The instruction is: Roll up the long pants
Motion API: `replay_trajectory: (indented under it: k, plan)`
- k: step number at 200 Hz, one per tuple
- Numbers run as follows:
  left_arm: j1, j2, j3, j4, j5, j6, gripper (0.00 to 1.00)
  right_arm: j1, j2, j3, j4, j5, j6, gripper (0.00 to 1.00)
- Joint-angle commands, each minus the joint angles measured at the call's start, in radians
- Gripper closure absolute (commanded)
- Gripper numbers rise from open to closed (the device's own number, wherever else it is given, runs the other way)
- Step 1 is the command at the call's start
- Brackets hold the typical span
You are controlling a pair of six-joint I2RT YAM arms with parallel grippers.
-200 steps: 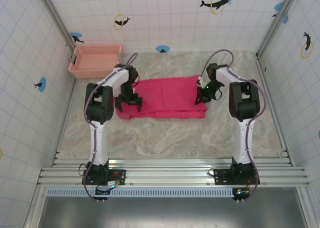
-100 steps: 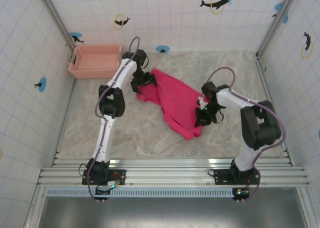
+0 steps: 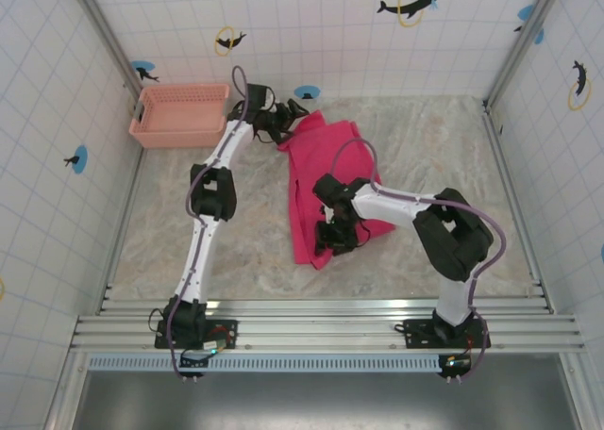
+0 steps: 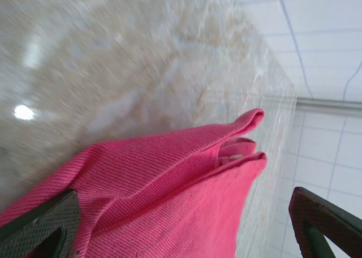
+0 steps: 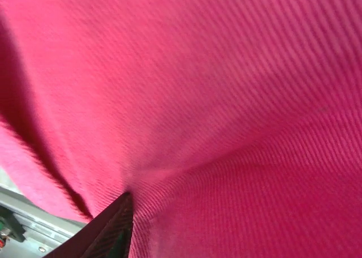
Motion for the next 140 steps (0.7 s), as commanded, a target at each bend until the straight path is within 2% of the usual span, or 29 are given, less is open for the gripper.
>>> replay_trajectory:
  k: [1, 18, 36, 65, 87, 111, 140]
  plan:
    - [0.077, 0.037, -0.027, -0.024, -0.018, -0.026, 0.03, 0.016, 0.062, 0.17, -0.008, -0.046, -0.024, 0.43]
    - [0.105, 0.022, -0.046, 0.016, 0.034, -0.043, 0.03, 0.033, 0.097, 0.262, -0.049, -0.074, -0.029, 0.38]
    - [0.122, 0.026, -0.045, 0.04, 0.109, -0.067, 0.02, 0.045, 0.087, 0.274, -0.049, -0.108, -0.011, 0.33]
    - [0.123, 0.013, -0.049, 0.009, 0.18, -0.036, 0.03, 0.047, -0.004, 0.193, -0.061, -0.144, -0.015, 0.28]
    - [0.124, -0.013, -0.054, -0.036, 0.192, -0.003, 0.03, 0.047, -0.111, 0.121, -0.093, -0.156, -0.031, 0.27]
    - [0.125, -0.069, -0.071, -0.066, 0.174, 0.026, 0.02, 0.045, -0.208, 0.129, -0.295, -0.085, -0.162, 0.26]
    - [0.135, -0.151, -0.081, -0.039, 0.114, 0.024, 0.03, 0.051, -0.322, 0.121, -0.488, 0.128, -0.359, 0.27]
